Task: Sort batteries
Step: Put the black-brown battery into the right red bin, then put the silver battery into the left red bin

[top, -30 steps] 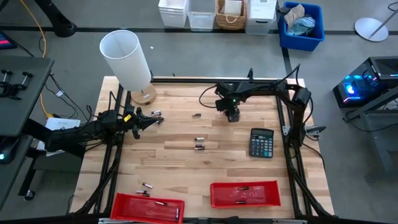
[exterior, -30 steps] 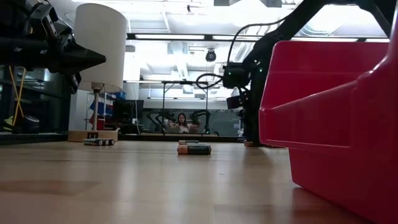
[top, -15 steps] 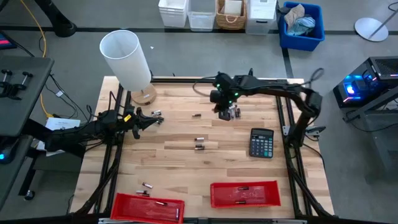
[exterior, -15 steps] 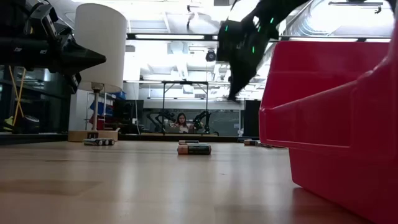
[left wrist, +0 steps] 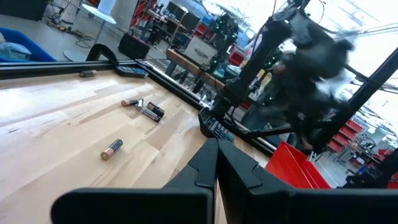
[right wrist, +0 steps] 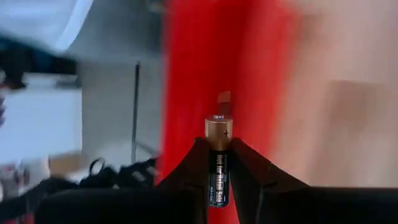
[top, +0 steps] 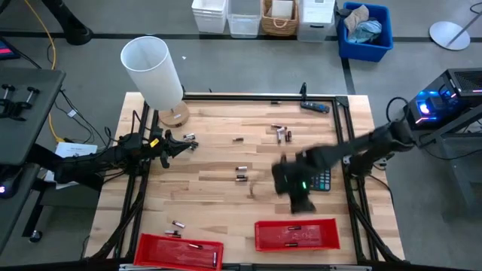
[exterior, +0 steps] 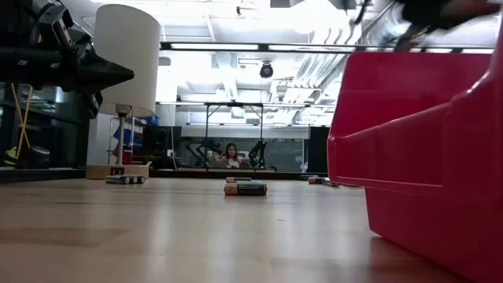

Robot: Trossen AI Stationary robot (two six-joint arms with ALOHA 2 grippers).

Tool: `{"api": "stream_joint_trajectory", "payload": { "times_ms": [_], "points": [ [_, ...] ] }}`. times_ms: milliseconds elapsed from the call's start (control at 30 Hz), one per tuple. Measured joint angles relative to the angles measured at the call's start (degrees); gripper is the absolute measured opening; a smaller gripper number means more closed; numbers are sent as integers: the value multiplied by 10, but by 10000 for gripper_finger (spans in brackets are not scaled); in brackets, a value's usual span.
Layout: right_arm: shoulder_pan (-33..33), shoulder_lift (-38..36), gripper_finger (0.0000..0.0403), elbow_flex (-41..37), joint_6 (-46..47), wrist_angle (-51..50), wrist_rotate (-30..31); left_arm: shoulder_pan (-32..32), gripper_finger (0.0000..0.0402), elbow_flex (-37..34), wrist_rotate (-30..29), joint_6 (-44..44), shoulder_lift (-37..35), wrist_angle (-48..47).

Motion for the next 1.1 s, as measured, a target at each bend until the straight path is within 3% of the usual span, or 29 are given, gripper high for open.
{"api": "stream_joint_trajectory", "payload": {
  "times_ms": [200,333,433,533,600,733,833,967,1100],
  "points": [
    [107,29,41,-2,108,80,31,0,0,0,0,0,0,0],
    [117,30,108,-2,184,78,50,0,0,0,0,0,0,0],
    [112,30,168,9,181,63,37,0,0,0,0,0,0,0],
    [97,30,216,47,120,11,17,0,0,0,0,0,0,0],
    [76,30,233,84,60,-67,38,0,0,0,0,0,0,0],
    [7,28,237,157,-128,-196,225,0,0,0,0,0,0,0],
    [-76,32,228,169,-229,-148,294,0,0,0,0,0,0,0],
    [-182,74,212,154,-305,-33,300,0,0,0,0,0,0,0],
    [-234,146,202,153,-383,68,298,0,0,0,0,0,0,0]
  ]
}}
